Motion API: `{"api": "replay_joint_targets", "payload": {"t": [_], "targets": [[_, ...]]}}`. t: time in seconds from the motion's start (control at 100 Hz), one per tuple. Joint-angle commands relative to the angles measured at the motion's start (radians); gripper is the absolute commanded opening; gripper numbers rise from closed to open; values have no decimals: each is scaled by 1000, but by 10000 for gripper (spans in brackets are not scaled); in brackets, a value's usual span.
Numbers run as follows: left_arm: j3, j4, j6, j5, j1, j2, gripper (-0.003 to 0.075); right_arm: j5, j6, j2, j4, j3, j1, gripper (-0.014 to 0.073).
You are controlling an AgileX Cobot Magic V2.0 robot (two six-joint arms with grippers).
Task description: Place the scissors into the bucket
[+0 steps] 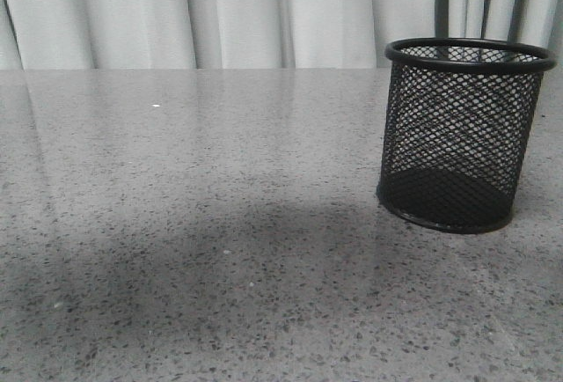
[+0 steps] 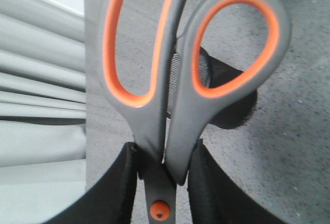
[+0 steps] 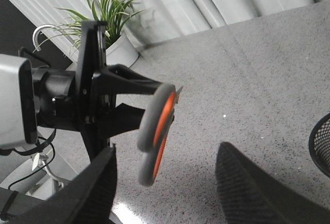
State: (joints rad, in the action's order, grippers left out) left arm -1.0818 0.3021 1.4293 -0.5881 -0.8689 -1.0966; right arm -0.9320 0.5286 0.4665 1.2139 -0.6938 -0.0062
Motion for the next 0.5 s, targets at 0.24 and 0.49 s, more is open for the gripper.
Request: {"api": "replay_joint_targets", "payload": {"t": [0.24,0.49], "targets": [[-36,34,-31,134,-9,-18,10,49,21,60,63,-33,0,447],[-38,38,-31,144,-9,-37,10,42,47,150,67,-50,0,528]]}}
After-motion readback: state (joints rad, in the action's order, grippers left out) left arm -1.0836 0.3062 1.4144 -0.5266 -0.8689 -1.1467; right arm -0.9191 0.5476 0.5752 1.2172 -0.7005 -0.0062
